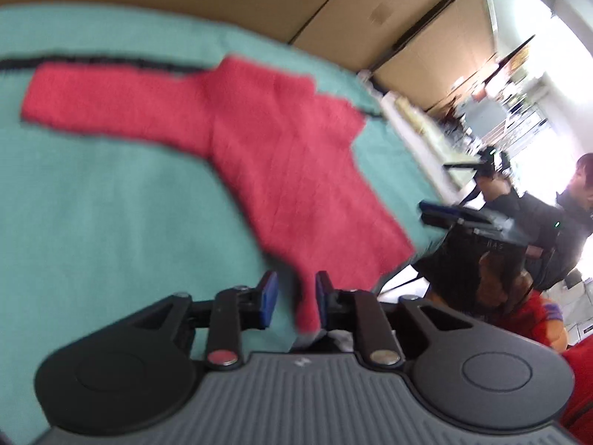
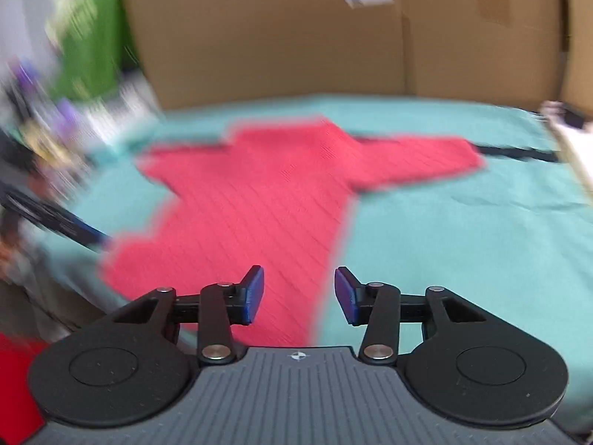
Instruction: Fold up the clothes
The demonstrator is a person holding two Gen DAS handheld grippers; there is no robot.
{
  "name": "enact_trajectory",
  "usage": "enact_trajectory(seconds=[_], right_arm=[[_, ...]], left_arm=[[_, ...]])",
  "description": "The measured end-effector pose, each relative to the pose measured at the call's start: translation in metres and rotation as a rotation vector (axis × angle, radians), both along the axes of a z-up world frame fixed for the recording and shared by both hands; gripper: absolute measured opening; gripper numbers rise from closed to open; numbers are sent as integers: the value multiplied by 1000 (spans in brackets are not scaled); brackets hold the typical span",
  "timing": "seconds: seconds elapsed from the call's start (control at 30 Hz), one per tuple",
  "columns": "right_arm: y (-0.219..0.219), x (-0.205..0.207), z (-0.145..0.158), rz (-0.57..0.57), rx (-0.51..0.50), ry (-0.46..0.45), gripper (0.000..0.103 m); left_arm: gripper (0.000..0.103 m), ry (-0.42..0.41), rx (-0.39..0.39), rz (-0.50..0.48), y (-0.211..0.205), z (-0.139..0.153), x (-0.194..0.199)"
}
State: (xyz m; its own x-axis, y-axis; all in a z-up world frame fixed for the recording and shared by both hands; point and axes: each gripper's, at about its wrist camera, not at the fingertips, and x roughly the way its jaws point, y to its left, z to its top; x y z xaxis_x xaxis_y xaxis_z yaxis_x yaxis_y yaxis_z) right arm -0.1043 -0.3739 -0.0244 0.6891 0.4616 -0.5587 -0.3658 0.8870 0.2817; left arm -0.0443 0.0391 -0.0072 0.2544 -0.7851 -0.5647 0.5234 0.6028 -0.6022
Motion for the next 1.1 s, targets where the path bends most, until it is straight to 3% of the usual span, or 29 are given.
enact_trajectory(seconds=[0.07, 0.17, 0.2, 0.23, 0.37, 0.47, 0.53, 0.6, 0.67, 0.8, 0.87, 0.93, 1.03, 1.1], right_arm=[[20, 14, -7, 59, 35, 8, 40], [52, 32, -28, 124, -46, 65, 31], [56, 30, -33, 135, -90, 68, 30], [59, 28, -36, 149, -125, 74, 30], [43, 21, -21, 193, -154, 114, 33], [36, 47, 0, 125, -86, 29, 35], [30, 81, 12, 51, -6, -41, 51], [27, 123, 18, -2, 42, -63, 58], [29, 166, 19, -1, 69, -26, 59], [21, 247, -3, -6, 130, 172, 60], [20, 270, -15, -8, 155, 254, 60], [26, 283, -25, 25, 118, 327, 60], [35, 278, -24, 92, 52, 334, 59], [36, 271, -20, 146, 41, 336, 52]], left_arm=[[33, -47, -33, -7, -19, 2, 10], [32, -42, 71, -4, -52, -26, 22], [22, -26, 112, -2, -59, -38, 26], [22, -27, 102, 7, -54, -46, 26], [23, -9, 129, -29, -34, -37, 24], [24, -72, 136, 0, -33, -17, 44], [32, -115, 91, 65, -30, -1, 73], [65, -109, 60, 74, -35, 4, 109], [74, -96, 32, 74, -40, 8, 145], [76, -65, 66, 94, -51, 1, 197], [82, -37, 104, 103, -56, -8, 216], [83, 19, 124, 85, -62, -20, 232], [83, 57, 120, 53, -71, -30, 239], [83, 61, 100, 30, -77, -34, 236]])
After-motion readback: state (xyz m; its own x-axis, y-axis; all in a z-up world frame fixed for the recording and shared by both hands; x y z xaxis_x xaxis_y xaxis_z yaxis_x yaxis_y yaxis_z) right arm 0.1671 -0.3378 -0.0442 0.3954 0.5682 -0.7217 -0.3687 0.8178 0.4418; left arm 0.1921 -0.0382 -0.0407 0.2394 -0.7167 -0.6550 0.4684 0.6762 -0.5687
